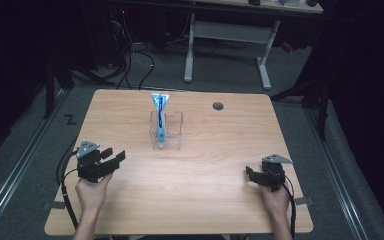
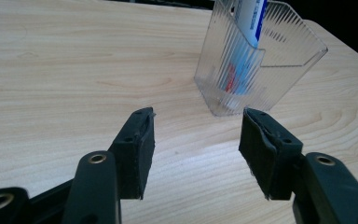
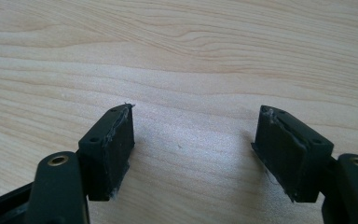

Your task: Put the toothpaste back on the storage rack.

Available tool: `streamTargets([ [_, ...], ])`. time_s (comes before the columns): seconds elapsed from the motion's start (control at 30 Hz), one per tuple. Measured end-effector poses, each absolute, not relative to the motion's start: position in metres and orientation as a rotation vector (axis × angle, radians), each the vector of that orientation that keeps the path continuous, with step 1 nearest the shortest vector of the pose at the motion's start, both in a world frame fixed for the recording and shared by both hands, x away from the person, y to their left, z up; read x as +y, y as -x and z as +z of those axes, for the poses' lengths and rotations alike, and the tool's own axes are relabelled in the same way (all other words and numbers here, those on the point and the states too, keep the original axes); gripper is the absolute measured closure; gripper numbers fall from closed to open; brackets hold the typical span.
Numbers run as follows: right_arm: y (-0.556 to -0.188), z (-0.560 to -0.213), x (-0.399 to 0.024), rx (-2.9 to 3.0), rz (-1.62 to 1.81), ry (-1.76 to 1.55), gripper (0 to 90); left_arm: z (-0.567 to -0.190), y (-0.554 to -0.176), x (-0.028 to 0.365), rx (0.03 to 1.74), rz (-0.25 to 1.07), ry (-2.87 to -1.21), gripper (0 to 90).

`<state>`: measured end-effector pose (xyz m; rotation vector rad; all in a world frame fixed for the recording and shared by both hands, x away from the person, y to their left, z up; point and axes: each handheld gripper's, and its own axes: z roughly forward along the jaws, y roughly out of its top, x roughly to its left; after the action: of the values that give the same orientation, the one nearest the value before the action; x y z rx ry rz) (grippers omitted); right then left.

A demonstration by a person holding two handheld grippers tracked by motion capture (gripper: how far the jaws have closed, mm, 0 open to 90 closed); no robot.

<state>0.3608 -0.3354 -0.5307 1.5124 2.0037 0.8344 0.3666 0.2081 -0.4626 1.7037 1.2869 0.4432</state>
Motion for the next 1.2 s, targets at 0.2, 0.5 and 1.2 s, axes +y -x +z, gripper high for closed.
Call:
streamTargets([
  [0.2, -0.361, -0.531, -0.335, 2.003, 0.834, -1.512, 28.5, -0.472, -0.366, 0.207, 1.302, 0.424, -1.713, 45.2],
  [0.5, -0.361, -0.531, -0.335, 2.002, 0.833, -1.515, 28.5, -0.483, -0.367, 0.206, 1.316, 0.408, -1.722, 44.4],
  [1.2, -0.361, -0.531, -0.335, 2.003, 0.834, -1.513, 28.5, -0.507, -0.377, 0.197, 1.339, 0.418, -1.765, 43.8],
])
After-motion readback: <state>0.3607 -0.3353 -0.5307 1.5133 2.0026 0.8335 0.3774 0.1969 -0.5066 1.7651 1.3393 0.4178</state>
